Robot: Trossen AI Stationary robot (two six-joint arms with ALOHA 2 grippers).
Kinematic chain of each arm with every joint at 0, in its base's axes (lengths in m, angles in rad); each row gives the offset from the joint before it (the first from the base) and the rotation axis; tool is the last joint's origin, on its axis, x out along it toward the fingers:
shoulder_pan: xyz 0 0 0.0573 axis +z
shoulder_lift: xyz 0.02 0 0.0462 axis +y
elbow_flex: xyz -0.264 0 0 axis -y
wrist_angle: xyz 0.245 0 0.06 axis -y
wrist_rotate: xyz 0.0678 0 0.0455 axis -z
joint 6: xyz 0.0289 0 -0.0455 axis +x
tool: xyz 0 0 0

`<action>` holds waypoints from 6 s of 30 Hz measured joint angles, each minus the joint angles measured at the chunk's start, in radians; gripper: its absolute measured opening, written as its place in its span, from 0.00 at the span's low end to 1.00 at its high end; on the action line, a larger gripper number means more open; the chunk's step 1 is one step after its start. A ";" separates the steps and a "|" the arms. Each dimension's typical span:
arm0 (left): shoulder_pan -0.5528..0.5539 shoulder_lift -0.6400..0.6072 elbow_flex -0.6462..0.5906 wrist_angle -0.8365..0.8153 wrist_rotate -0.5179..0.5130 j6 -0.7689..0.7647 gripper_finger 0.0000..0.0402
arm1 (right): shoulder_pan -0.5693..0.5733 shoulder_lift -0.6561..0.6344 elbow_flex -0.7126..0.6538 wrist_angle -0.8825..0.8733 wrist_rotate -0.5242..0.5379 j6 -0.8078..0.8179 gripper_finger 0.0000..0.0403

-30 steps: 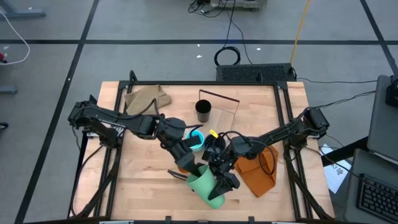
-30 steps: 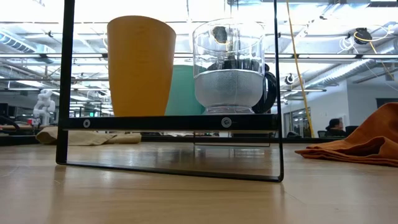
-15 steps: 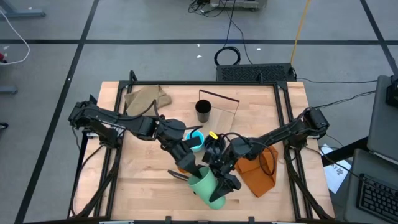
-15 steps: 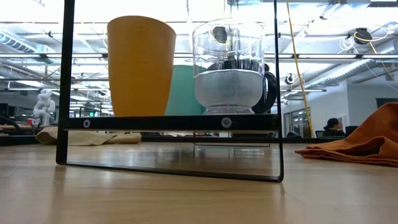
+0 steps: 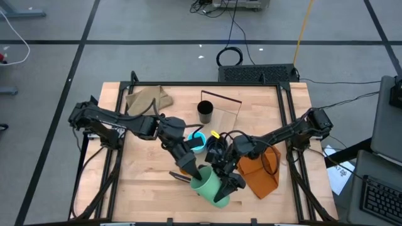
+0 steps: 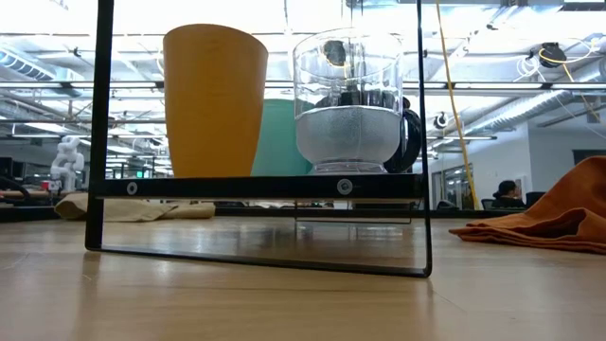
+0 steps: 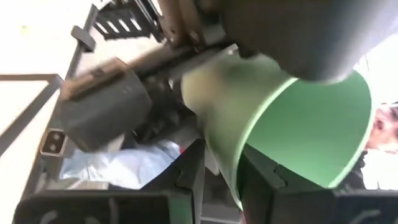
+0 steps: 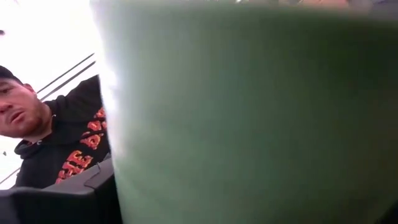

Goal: Stack small to large cups/mugs on shelf
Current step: Put the green cup on the shelf

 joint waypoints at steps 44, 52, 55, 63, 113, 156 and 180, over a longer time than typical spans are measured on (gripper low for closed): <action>-0.070 -0.673 0.002 -0.568 -0.812 0.203 0.20 | -0.446 -0.358 -0.003 -0.743 0.389 -0.696 0.85; -0.069 -0.689 0.003 -0.567 -0.842 0.225 0.20 | -0.458 -0.404 -0.100 -0.741 0.563 -0.753 0.85; -0.069 -0.689 0.003 -0.566 -0.854 0.247 0.20 | -0.445 -0.433 -0.183 -0.620 0.659 -0.760 0.85; -0.069 -0.689 0.003 -0.564 -0.890 0.263 0.20 | -0.417 -0.537 -0.437 -0.327 0.884 -0.776 0.85; -0.028 -0.688 0.003 -0.567 -0.961 0.186 0.20 | -0.364 -0.233 -0.883 0.235 1.116 -0.897 0.85; -0.028 -0.688 0.003 -0.616 -0.960 0.163 0.20 | -0.443 0.037 -0.832 0.394 1.059 -0.823 0.87; -0.028 -0.688 0.003 -0.618 -0.950 0.164 0.20 | -0.417 0.035 -0.832 0.382 0.978 -0.816 0.87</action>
